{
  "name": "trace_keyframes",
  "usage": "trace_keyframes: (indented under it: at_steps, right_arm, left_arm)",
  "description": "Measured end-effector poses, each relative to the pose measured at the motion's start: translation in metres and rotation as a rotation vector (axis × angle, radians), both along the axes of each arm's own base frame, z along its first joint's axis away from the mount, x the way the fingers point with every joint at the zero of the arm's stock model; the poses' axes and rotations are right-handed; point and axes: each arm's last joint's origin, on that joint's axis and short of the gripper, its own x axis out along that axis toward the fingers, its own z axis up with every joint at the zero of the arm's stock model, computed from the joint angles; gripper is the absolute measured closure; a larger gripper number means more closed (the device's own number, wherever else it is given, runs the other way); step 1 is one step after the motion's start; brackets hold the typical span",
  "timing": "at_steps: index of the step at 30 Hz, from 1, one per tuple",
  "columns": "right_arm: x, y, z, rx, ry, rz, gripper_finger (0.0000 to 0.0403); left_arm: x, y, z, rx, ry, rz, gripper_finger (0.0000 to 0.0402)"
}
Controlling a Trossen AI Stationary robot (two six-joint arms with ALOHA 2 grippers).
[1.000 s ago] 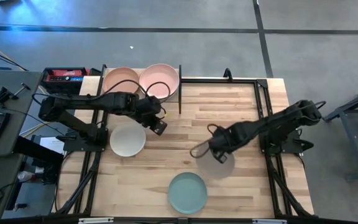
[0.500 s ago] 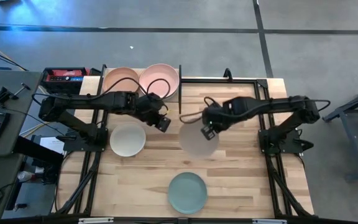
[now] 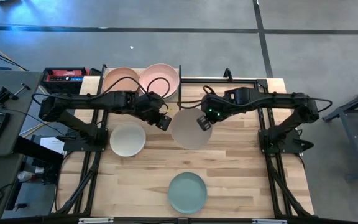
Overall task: Place and stack plates onto a shelf
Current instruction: Stack the gray plate on top of the orange plate on the shelf
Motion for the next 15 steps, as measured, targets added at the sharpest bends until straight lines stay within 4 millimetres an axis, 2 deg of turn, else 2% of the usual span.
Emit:
trace_keyframes:
  at_steps: [15]
  right_arm:
    - [0.0057,-0.0042,0.0028,0.005,-0.069,-0.01,0.0403]
  left_arm:
    - [-0.0001,0.0014,0.0,0.031,0.003,0.027,0.0351]
